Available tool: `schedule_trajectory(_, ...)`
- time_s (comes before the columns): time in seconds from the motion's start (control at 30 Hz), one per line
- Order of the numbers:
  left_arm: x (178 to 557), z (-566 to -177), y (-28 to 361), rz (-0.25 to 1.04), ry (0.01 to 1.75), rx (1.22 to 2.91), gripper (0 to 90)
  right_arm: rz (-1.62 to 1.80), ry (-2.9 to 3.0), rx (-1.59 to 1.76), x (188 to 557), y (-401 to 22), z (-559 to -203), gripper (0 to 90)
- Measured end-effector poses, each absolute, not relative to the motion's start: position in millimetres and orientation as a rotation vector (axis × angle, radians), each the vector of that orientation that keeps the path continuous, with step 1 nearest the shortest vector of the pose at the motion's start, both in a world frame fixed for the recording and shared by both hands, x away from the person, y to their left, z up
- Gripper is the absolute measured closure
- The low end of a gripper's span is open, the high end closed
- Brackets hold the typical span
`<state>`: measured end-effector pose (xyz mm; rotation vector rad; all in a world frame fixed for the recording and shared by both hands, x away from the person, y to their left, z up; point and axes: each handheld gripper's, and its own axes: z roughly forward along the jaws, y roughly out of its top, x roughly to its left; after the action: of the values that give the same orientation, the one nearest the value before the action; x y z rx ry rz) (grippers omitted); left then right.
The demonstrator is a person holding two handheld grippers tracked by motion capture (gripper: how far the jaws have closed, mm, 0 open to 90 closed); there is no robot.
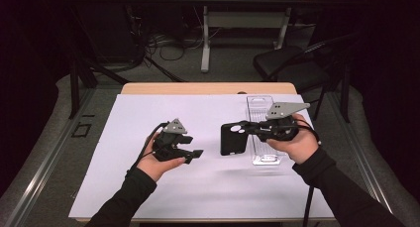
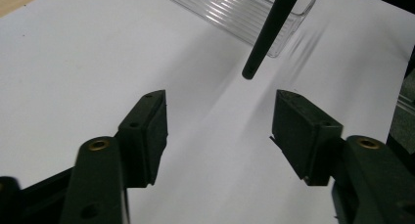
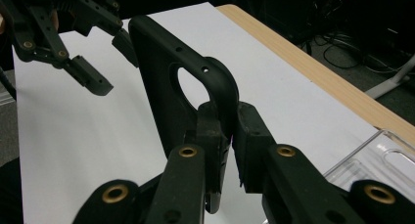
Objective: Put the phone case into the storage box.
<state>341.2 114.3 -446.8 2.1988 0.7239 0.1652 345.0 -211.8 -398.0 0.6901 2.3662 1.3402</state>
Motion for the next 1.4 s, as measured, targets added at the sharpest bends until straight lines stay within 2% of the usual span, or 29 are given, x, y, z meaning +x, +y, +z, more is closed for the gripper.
schedule_trajectory(0.27,343,-455,122,0.160,0.779,2.161,29.9,1.328,2.335,0.695,349,-223,-390,82.7)
schedule_trajectory(0.47,347,-458,129,0.179,0.825,2.106,27.7,1.322,2.318,0.698,352,-228,-386,82.8)
schedule_trajectory(0.6,348,-460,136,0.186,0.854,2.098,21.7,1.319,2.307,0.696,354,-231,-384,82.8)
schedule_trajectory(0.9,347,-465,153,0.215,0.919,2.048,16.5,1.301,2.289,0.697,358,-240,-381,82.8)
schedule_trajectory(1.4,344,-473,155,0.209,0.923,2.069,16.2,1.287,2.256,0.713,364,-253,-378,82.8)
